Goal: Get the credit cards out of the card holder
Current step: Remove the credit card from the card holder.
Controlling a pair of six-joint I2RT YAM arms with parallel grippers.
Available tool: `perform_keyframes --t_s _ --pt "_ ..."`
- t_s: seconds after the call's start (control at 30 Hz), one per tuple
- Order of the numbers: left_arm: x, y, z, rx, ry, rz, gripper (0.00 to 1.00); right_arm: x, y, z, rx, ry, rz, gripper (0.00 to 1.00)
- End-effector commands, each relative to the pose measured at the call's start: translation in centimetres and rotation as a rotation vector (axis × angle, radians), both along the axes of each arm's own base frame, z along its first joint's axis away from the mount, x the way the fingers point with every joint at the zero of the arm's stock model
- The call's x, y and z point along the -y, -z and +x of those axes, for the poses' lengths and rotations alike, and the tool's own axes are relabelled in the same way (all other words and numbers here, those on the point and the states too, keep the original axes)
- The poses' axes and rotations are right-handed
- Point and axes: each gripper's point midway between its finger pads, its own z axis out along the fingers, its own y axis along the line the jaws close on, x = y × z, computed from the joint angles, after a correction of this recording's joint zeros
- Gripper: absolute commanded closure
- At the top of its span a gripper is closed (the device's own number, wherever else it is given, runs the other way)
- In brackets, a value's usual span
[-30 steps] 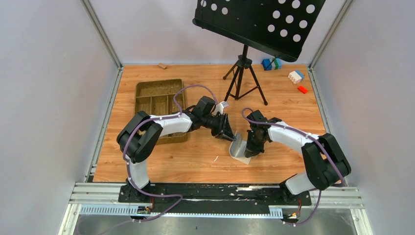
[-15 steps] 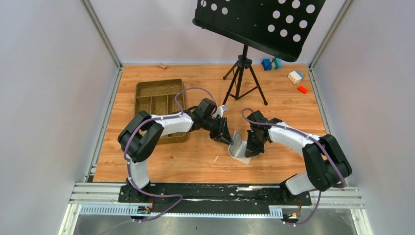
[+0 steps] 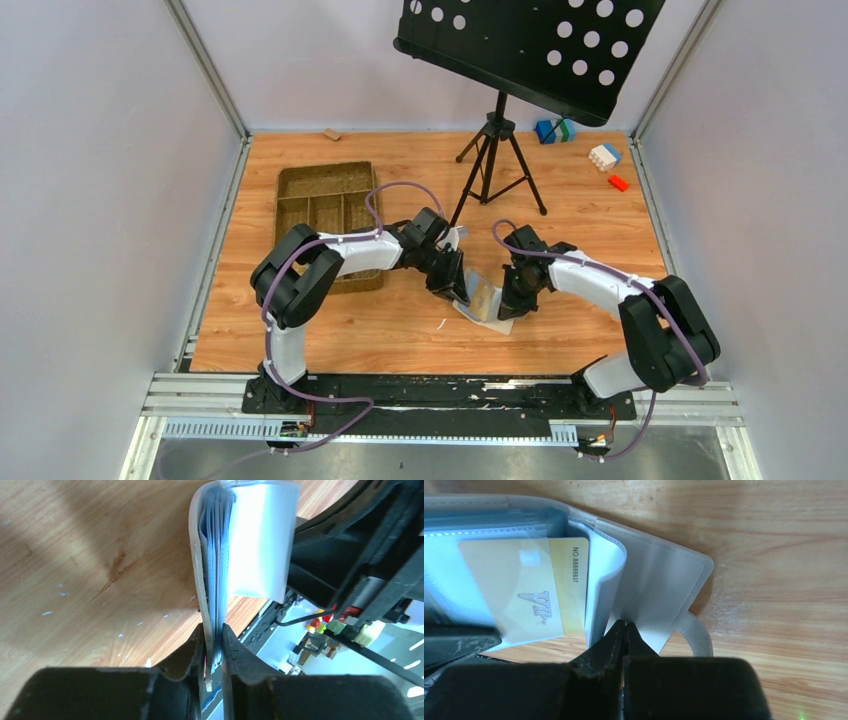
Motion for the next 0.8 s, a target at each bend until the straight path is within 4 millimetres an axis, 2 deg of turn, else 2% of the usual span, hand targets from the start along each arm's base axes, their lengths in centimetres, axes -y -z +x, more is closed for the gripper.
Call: perform_keyframes --t_s 0.0,0.17,0.3,0.43,0.53,0.67,0.77 --pt "-0.1 -0.1 0.5 0.079 0.027 0.036 0.8 -0.8 -1.9 1.4 0.086 -0.009 0.042 0.99" --pt "-0.8 0.8 -0.2 0.058 0.039 0.063 0.88 0.6 -4.7 1.3 0.148 -0.007 -0.008 0.93" --pt "-1.2 0.9 -0.6 0.059 0.04 0.054 0.91 1.6 -7.1 1.1 0.212 -0.001 -0.021 0.88" --pt "-1.3 0.8 -0.9 0.057 0.041 0.031 0.91 -0.1 -9.7 1.4 0.312 -0.038 0.112 0.79" --pt "-1.2 0.7 -1.1 0.051 0.043 0.018 0.91 -2.2 -10.8 2.2 0.378 -0.071 0.235 0.63" --pt "-1.2 0.4 -1.1 0.056 0.046 0.016 0.91 -3.1 -9.4 2.6 0.341 -0.059 0.265 0.62" --pt "-1.2 0.2 -1.1 0.06 0.048 0.015 0.91 -3.6 -7.5 2.5 0.276 -0.062 0.265 0.69"
